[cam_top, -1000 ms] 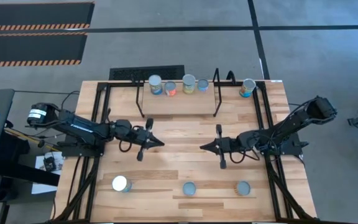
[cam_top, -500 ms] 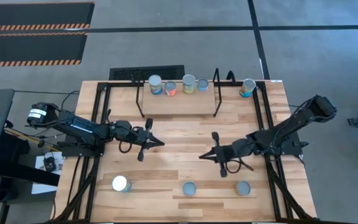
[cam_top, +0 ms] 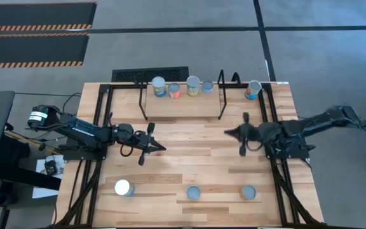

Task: Pick and place cans onto a shelf
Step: Put the top canned tomatoes on the shelf

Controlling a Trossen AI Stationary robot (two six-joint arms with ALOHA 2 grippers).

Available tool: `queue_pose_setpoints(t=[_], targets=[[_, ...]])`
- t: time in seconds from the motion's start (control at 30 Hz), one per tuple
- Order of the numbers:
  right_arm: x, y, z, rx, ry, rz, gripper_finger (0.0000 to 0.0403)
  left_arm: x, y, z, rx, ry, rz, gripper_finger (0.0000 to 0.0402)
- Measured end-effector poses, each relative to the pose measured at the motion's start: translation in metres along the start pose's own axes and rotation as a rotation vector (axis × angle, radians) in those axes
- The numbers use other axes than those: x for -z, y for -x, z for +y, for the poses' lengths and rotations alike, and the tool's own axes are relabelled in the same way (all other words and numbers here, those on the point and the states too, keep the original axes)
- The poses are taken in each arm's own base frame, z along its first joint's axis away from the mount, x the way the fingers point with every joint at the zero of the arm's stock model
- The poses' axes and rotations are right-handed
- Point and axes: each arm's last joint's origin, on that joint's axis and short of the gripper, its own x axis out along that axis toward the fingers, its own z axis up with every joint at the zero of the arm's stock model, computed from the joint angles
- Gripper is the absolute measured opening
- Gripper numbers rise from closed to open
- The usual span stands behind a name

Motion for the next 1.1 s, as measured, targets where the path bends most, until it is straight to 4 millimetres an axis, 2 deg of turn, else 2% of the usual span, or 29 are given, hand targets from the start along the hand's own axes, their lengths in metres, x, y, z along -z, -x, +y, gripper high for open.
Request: queue_pose_setpoints(t=[0.23, 0.47, 0.6, 0.83, 0.93, 1.1], targets=[[-0.006, 0.031, -0.048, 0.375, -0.154, 0.039, 0.0002, 0.0, 0.0, 0.0, -0.015, -0.025, 0.003, 0.0002], [-0.024, 0.052, -0.084, 0.633, -0.253, 0.167, 0.0001, 0.001, 0.0, 0.0, -0.017, 0.026, 0.01, 0.0002], [-0.027, 0.048, -0.108, 0.698, -0.305, 0.3, 0.0001, 0.001, 0.0, 0.001, -0.021, 0.011, 0.01, 0.0002], [-0.018, 0.033, -0.16, 0.776, -0.409, 0.587, 0.001, -0.001, 0.0, 0.003, -0.048, -0.055, -0.001, 0.0002], [-0.022, 0.028, -0.166, 0.764, -0.432, 0.675, 0.0039, -0.001, 0.0, 0.005, -0.057, -0.062, -0.001, 0.0002], [-0.029, 0.013, -0.168, 0.795, -0.449, 0.709, 0.0101, 0.0, 0.001, 0.008, -0.071, -0.071, 0.002, 0.0002]])
